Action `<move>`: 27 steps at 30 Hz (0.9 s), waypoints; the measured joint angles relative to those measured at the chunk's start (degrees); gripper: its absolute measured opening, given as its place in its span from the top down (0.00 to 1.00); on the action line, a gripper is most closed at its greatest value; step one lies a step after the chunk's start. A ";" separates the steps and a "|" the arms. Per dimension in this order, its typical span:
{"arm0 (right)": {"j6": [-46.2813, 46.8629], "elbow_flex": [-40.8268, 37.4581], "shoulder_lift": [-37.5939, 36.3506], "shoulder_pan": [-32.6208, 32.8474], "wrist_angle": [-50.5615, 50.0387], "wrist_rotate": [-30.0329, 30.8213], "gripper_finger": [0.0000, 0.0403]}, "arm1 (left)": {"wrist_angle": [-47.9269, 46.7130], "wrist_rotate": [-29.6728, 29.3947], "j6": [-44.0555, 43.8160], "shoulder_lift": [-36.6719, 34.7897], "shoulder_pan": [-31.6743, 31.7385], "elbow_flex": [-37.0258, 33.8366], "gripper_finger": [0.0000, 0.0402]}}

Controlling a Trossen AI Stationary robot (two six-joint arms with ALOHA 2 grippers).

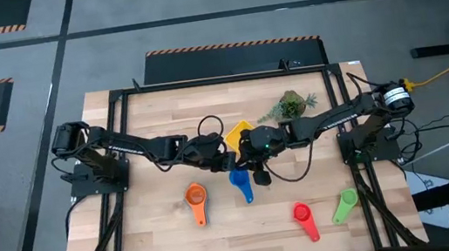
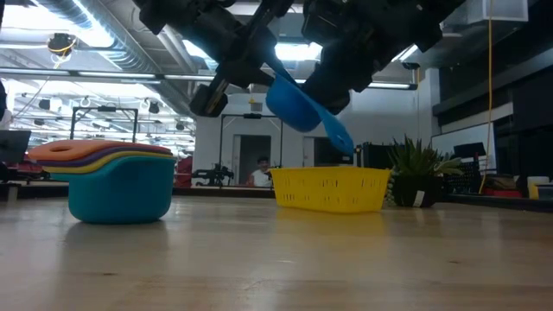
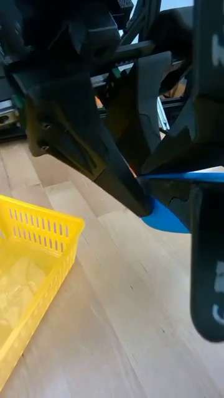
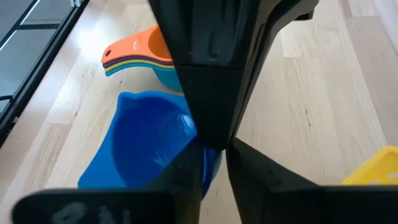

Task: Nest measuring cups in basket
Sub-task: Stack the blue measuring cup on top of the orange measuring cup

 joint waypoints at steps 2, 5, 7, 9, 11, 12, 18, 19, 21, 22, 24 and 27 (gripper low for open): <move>-0.02 0.00 -0.04 -0.01 0.09 0.10 0.78 | 0.05 0.06 0.00 0.00 -0.03 0.00 0.98; -0.02 0.00 -0.04 -0.01 0.05 0.12 0.75 | 0.05 0.10 0.00 0.00 -0.03 0.00 0.98; -0.05 0.00 -0.06 -0.02 0.03 -0.03 0.74 | 0.03 0.10 -0.02 0.00 -0.03 0.00 0.98; -0.21 0.00 -0.44 -0.20 -0.24 -0.82 0.74 | 0.00 0.12 -0.04 0.00 -0.03 0.00 0.98; -1.24 0.00 -1.28 -0.34 -0.60 -2.18 0.74 | 0.00 0.14 -0.03 0.00 -0.03 0.04 0.98; -1.66 0.00 -1.75 -0.34 -0.74 -2.89 0.74 | -0.03 0.21 -0.04 0.00 -0.03 0.04 0.99; -5.01 0.07 -6.54 -0.34 -4.78 -5.90 0.74 | -0.62 0.75 0.22 -0.07 -0.03 0.11 0.99; -5.84 0.07 -7.41 -0.30 -6.22 -5.94 0.74 | -0.63 0.91 0.22 -0.07 0.01 0.11 0.99; -6.27 0.07 -9.09 -0.30 -8.34 -5.94 0.74 | -0.52 2.13 0.36 -0.07 0.04 0.11 0.99; -6.59 0.07 -9.90 -0.30 -9.26 -5.94 0.74 | -0.54 2.85 1.11 -0.07 0.04 0.11 0.99; -7.50 0.07 -11.21 -0.30 -11.07 -5.94 0.74 | -0.37 4.90 3.33 -0.07 0.26 0.11 0.99; -7.76 0.07 -12.71 -0.30 -13.54 -5.91 0.74 | 1.19 9.47 6.40 -0.07 0.85 0.11 0.99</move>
